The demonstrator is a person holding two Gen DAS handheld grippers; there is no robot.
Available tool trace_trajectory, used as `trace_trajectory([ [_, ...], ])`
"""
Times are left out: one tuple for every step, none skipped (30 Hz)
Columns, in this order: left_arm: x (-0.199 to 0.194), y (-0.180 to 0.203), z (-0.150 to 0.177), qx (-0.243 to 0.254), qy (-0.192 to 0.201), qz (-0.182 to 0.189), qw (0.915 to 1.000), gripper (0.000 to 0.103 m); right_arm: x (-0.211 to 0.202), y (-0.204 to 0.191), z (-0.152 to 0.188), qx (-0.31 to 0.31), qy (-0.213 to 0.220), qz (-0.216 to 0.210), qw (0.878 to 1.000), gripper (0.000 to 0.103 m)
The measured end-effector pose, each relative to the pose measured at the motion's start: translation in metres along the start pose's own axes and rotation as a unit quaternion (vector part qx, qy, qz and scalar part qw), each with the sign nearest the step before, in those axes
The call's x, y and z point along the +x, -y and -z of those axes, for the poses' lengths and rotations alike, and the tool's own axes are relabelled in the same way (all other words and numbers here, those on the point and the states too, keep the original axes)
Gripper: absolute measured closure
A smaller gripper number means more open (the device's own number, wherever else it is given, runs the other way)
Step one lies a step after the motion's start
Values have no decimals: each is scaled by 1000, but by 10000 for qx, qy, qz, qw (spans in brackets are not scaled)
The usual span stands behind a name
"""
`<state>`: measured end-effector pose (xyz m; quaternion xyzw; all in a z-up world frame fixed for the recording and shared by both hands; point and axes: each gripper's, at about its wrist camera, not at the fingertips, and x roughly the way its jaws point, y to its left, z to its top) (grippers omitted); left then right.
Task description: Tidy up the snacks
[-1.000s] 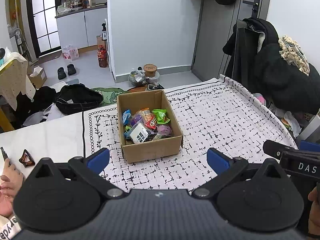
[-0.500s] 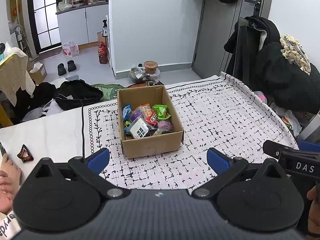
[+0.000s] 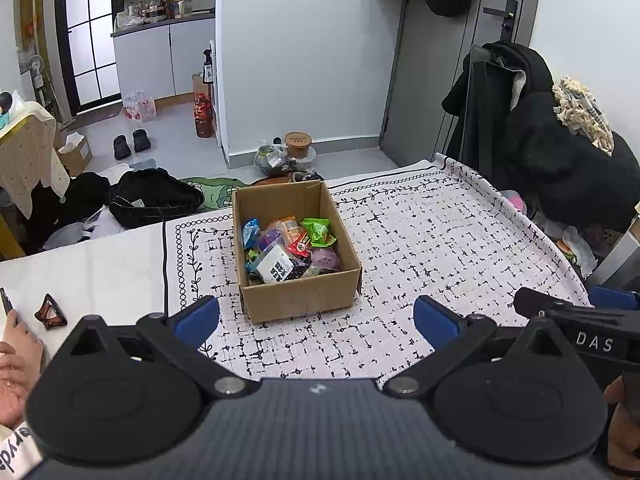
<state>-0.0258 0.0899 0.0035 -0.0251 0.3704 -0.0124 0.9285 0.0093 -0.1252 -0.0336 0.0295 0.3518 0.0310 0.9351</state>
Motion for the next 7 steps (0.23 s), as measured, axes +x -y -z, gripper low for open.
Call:
trace_trajectory([
  [0, 0, 1, 14, 2, 1, 10000, 0, 0, 0, 0, 0, 0, 1, 10000, 0],
  [-1, 1, 1, 30, 6, -4, 10000, 0, 0, 0, 0, -3, 1, 3, 10000, 0],
  [-1, 1, 1, 37, 6, -10, 10000, 0, 0, 0, 0, -5, 3, 4, 10000, 0],
  [-1, 0, 1, 35, 3, -12, 10000, 0, 0, 0, 0, -3, 4, -2, 10000, 0],
  [-1, 0, 1, 27, 3, -12, 10000, 0, 0, 0, 0, -3, 5, -5, 10000, 0],
  [-1, -1, 1, 15, 6, -17, 10000, 0, 0, 0, 1, -3, 5, -3, 10000, 0],
  [-2, -1, 2, 5, 10, -22, 10000, 0, 0, 0, 1, -3, 6, -3, 10000, 0],
])
